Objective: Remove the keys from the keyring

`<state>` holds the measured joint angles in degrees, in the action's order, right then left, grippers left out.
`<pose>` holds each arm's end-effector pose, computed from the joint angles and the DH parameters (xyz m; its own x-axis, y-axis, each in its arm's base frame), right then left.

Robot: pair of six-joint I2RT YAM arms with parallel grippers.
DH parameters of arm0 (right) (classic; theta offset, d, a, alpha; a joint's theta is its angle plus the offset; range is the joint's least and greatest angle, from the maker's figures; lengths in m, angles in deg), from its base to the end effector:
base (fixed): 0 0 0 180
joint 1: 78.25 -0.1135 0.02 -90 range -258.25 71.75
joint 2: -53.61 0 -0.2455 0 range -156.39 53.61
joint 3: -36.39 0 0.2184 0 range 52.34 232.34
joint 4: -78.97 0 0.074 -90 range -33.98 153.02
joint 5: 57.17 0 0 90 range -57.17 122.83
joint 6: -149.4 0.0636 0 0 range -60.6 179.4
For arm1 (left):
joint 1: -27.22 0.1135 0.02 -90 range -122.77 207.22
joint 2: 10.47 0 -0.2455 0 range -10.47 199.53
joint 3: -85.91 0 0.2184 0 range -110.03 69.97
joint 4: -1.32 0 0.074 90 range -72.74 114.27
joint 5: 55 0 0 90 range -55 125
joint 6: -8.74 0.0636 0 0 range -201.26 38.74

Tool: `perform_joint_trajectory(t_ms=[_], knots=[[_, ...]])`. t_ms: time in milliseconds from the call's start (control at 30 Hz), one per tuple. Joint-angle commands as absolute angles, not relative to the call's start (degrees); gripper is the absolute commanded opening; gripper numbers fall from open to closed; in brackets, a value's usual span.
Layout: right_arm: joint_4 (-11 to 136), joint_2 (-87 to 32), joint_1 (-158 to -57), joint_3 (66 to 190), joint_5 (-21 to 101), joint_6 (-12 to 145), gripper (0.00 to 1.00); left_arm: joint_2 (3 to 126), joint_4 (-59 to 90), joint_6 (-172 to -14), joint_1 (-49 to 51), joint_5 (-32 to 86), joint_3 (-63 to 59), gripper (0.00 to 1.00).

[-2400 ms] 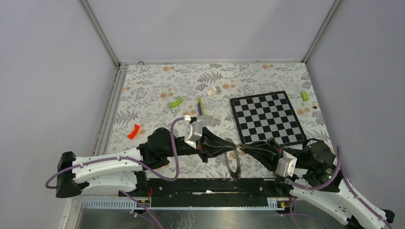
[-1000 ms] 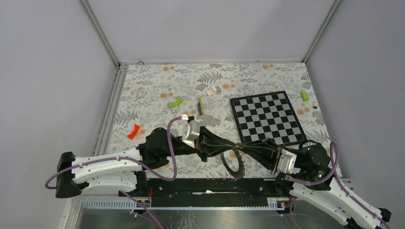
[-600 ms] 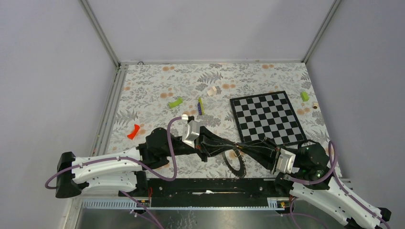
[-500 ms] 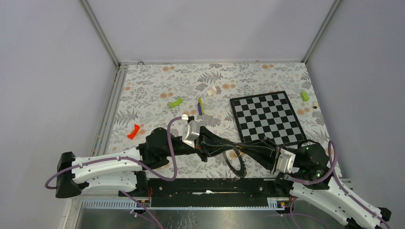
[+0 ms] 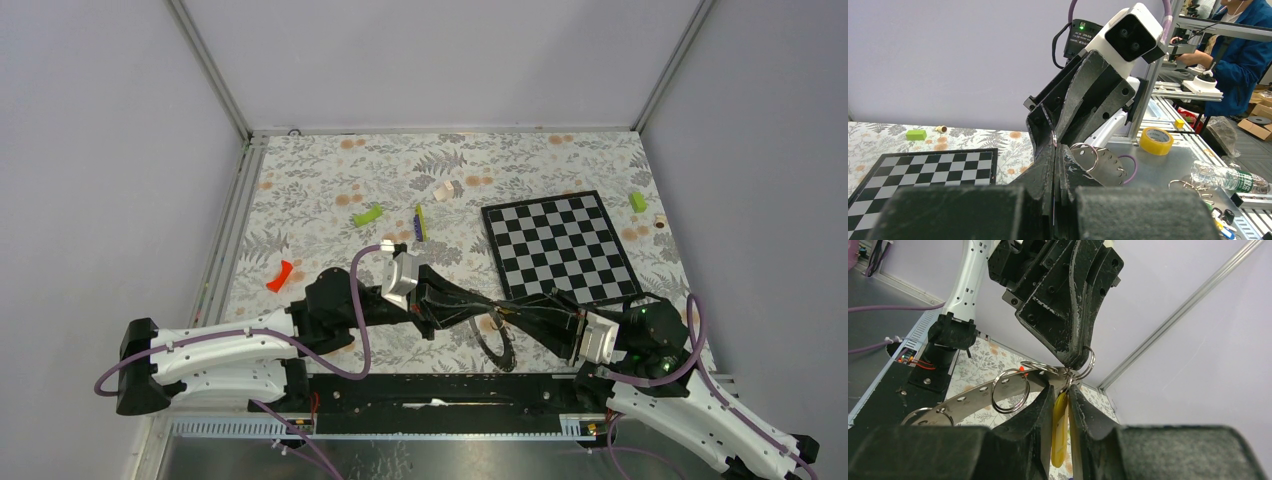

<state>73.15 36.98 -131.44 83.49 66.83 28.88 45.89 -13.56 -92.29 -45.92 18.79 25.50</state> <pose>0.0244 0.0919 0.3474 0.7070 0.2420 -0.6645 -0.7072 0.2470 -0.6625 0.0496 -0.2249 0.3771 -0.0981 -0.3097 -0.9458 0.9952 -0.0341 -0.0921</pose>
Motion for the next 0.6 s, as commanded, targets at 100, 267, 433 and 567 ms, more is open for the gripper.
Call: perform_joint_trajectory(t_ms=[100,267,433,567], knots=[[76.9,36.4,-131.5,83.5,67.6,29.7,0.24,46.0,-18.7,-92.8,-45.9,18.6,24.8,0.00],[77.2,36.4,-131.5,83.6,67.4,29.6,0.24,46.1,-18.7,-93.0,-45.9,18.4,24.9,0.00],[77.2,36.3,-131.5,83.6,67.3,29.5,0.24,46.0,-18.8,-93.1,-45.9,18.3,25.0,0.00],[77.2,36.3,-131.5,83.7,67.3,29.5,0.24,46.2,-18.9,-93.1,-45.9,18.3,24.9,0.00]])
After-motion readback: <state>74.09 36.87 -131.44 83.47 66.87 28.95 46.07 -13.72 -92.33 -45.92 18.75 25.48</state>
